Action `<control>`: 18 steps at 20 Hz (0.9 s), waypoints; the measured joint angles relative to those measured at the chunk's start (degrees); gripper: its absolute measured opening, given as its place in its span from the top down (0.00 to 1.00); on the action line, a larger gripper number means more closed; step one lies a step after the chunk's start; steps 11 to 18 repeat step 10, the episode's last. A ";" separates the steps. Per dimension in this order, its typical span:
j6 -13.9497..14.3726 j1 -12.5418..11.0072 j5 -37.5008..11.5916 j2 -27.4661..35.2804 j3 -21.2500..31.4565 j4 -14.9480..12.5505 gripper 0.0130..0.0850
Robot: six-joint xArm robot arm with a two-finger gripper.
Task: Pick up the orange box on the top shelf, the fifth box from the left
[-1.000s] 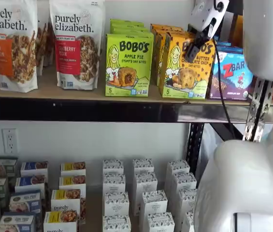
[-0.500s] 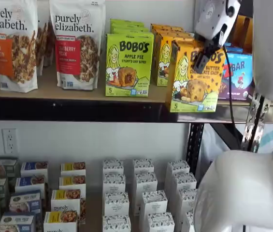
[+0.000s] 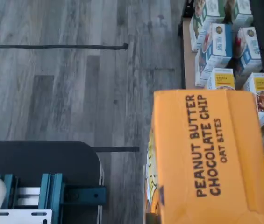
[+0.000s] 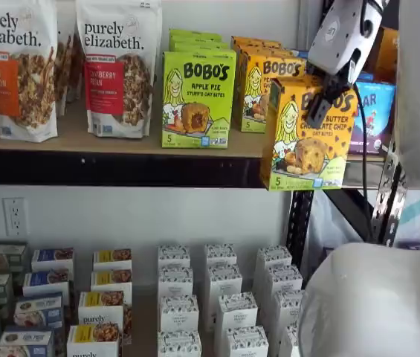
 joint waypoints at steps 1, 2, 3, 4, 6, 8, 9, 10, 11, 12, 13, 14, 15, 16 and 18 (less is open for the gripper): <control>-0.04 -0.02 0.04 -0.46 0.40 -0.11 0.67; -0.07 -0.06 0.07 -0.85 0.74 -0.17 0.67; -0.13 -0.14 0.14 -1.23 1.07 -0.18 0.67; -0.19 -0.22 0.21 -1.56 1.36 -0.18 0.67; -0.32 -0.41 0.31 -2.11 1.83 -0.16 0.67; -0.51 -0.67 0.36 -2.63 2.30 -0.08 0.67; -0.62 -0.84 0.44 -2.85 2.47 -0.01 0.67; -0.77 -1.04 0.59 -3.03 2.62 0.06 0.67; -0.77 -1.04 0.59 -3.03 2.62 0.06 0.67; -0.77 -1.04 0.59 -3.03 2.62 0.06 0.67; -0.77 -1.04 0.59 -3.03 2.62 0.06 0.67; -0.77 -1.04 0.59 -3.03 2.62 0.06 0.67; -0.77 -1.04 0.59 -3.03 2.62 0.06 0.67; -0.77 -1.04 0.59 -3.03 2.62 0.06 0.67; -0.77 -1.04 0.59 -3.03 2.62 0.06 0.67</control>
